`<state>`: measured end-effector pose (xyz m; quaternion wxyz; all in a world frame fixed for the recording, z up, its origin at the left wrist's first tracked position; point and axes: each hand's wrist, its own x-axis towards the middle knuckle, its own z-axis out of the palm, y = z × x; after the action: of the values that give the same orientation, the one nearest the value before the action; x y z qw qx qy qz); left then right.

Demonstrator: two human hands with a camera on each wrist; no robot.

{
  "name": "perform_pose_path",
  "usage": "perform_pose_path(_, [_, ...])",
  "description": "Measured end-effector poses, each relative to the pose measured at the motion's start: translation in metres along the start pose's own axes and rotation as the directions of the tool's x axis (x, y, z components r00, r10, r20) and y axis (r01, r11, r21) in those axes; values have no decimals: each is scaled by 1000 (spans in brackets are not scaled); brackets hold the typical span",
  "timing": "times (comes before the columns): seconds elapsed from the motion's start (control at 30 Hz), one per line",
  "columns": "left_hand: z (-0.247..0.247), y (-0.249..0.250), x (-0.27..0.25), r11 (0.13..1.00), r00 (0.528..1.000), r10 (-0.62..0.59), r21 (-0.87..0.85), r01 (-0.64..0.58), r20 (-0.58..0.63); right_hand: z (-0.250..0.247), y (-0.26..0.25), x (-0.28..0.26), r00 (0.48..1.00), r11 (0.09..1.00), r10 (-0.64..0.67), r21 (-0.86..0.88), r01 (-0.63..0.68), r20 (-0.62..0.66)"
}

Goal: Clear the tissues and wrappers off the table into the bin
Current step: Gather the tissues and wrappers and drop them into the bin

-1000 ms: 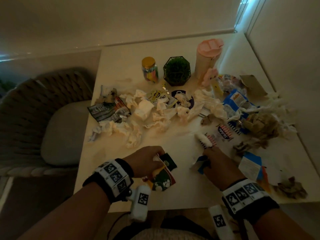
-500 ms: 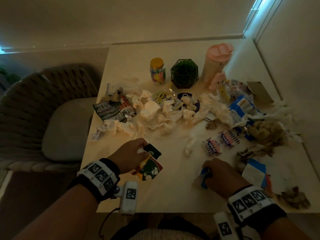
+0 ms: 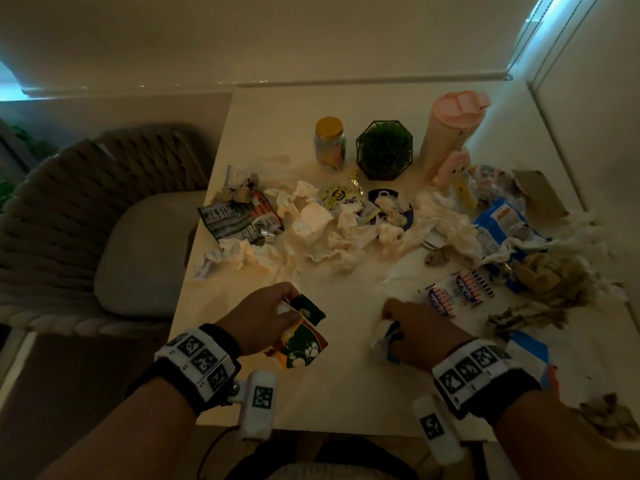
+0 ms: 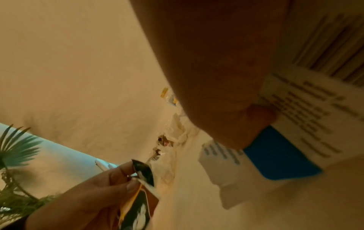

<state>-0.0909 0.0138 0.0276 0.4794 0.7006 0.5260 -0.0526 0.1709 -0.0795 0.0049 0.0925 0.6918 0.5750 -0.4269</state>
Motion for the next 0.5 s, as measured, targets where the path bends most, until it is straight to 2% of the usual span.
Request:
perform_pose_path(0.1, [-1,-6,-5,1000,1000,3,-15,-3,-16,18,4,-13,998,998,-52,34,52,-21])
perform_pose_path(0.23, [-4,-16,-17,997,1000,-9,-81,7,-25,15,-6,-15,993,991,-114,62,116,-28])
perform_pose_path(0.33, [-9,-28,-31,993,999,8,-118,-14,-53,5,-32,-12,980,977,-189,86,193,-54])
perform_pose_path(0.5, [-31,-56,-72,966,995,5,-257,-31,-102,-14,-99,-7,926,924,-364,88,373,-98])
